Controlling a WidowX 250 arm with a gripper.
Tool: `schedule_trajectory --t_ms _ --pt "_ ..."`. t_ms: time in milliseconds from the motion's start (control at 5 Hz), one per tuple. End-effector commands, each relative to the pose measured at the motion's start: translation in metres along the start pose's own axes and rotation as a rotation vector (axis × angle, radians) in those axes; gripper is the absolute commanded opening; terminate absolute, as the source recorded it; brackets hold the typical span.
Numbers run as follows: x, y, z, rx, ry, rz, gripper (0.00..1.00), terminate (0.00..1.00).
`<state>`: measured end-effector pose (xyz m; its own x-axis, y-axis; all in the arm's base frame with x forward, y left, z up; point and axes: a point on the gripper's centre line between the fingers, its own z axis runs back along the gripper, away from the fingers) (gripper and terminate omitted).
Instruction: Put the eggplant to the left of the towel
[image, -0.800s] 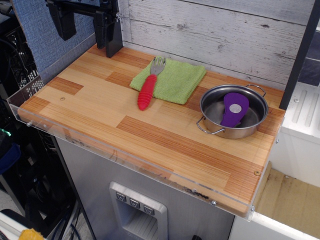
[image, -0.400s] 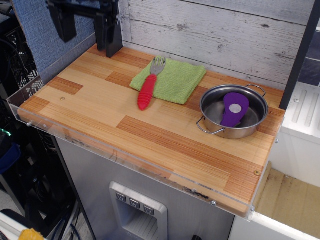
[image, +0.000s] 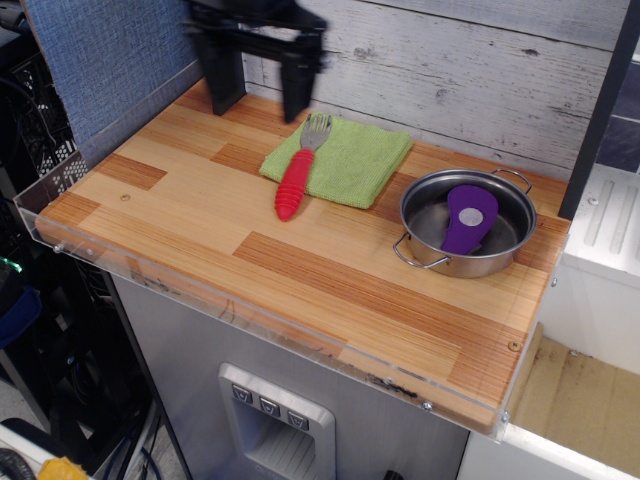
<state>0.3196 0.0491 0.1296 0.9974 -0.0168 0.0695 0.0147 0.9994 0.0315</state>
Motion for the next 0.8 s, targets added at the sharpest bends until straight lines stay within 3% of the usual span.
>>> schedule_trajectory --t_ms 0,200,600 --pt "0.036 -0.058 -0.017 -0.032 -0.069 -0.080 1.00 0.00" --pt "0.055 -0.077 -0.044 -0.100 -0.029 -0.099 1.00 0.00" --pt "0.066 -0.106 -0.071 -0.086 0.001 -0.132 1.00 0.00"
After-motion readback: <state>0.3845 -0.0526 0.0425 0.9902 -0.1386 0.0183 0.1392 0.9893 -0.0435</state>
